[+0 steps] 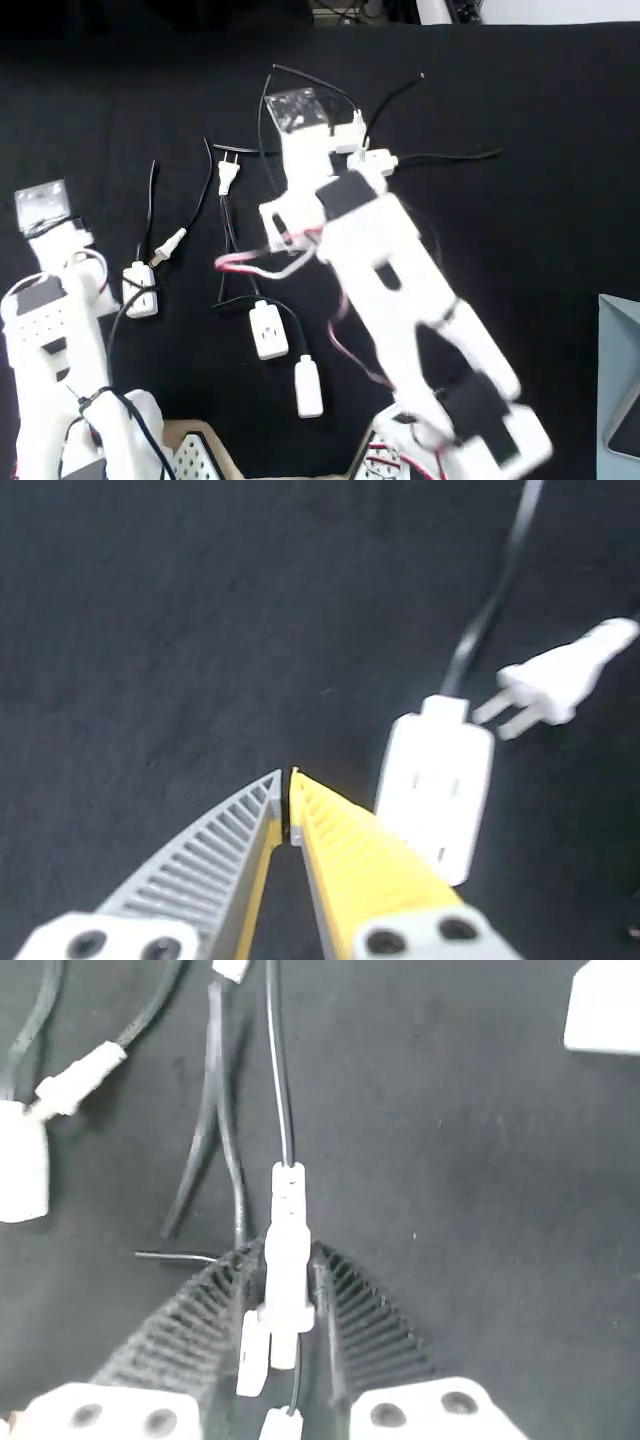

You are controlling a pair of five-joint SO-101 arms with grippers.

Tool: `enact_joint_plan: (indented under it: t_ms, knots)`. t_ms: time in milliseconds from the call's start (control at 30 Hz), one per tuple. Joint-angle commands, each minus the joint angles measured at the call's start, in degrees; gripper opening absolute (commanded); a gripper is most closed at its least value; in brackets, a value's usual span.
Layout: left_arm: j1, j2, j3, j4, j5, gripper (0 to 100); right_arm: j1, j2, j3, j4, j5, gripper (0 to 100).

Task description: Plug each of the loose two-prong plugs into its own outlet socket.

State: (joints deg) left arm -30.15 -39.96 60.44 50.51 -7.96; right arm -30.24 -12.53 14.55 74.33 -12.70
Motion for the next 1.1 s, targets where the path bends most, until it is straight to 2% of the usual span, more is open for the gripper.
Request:
enact_joint_plan:
  t_ms: [0,267,433,700,967,1067]
  knots:
    - [4.18,-1.32,-4.26,-0.62,2.46,3,-0.79,-14.46,8.84,-7.3,3.78,1.1]
    - [13.93,-9.58,-5.32,-0.62,6.24,3,-1.05,-27.91,22.99,-17.14,5.19,1.1]
    - [20.44,-20.31,-5.05,-0.62,8.35,3,-5.45,-32.04,26.77,-20.4,4.92,1.1]
    - [29.67,-29.1,-3.65,-0.97,11.08,3,-12.31,-37.67,29.41,-20.75,4.92,1.1]
    - [36.97,-33.85,-0.4,-0.79,10.73,3,-15.47,-39.78,30.73,-20.66,5.01,1.1]
    - [38.55,-36.57,0.13,-0.62,7.91,3,-15.91,-39.78,30.9,-20.31,4.92,1.1]
